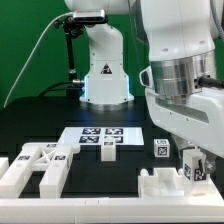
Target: Assemble chair
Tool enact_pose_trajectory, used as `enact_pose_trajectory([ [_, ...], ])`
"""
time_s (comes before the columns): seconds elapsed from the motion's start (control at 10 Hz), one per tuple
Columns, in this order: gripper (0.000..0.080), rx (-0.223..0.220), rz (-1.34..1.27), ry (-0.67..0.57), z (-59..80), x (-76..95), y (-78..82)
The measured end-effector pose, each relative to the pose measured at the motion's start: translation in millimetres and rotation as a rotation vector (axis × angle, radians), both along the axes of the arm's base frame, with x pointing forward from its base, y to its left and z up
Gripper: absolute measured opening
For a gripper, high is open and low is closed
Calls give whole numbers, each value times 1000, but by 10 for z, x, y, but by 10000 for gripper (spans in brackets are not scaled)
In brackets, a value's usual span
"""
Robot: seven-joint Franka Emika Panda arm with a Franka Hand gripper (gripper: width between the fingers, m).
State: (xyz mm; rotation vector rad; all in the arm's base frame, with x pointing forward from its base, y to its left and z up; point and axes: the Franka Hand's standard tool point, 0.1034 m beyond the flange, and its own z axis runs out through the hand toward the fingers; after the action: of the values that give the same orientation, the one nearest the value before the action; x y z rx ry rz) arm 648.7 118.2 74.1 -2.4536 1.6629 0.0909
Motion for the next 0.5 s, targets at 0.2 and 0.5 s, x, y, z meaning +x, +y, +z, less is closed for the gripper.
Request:
enact_pose_trajectory([
  [0.2, 619, -22, 372, -66, -5, 5, 12],
  [0.5, 648, -43, 767, -134, -9, -27, 53],
])
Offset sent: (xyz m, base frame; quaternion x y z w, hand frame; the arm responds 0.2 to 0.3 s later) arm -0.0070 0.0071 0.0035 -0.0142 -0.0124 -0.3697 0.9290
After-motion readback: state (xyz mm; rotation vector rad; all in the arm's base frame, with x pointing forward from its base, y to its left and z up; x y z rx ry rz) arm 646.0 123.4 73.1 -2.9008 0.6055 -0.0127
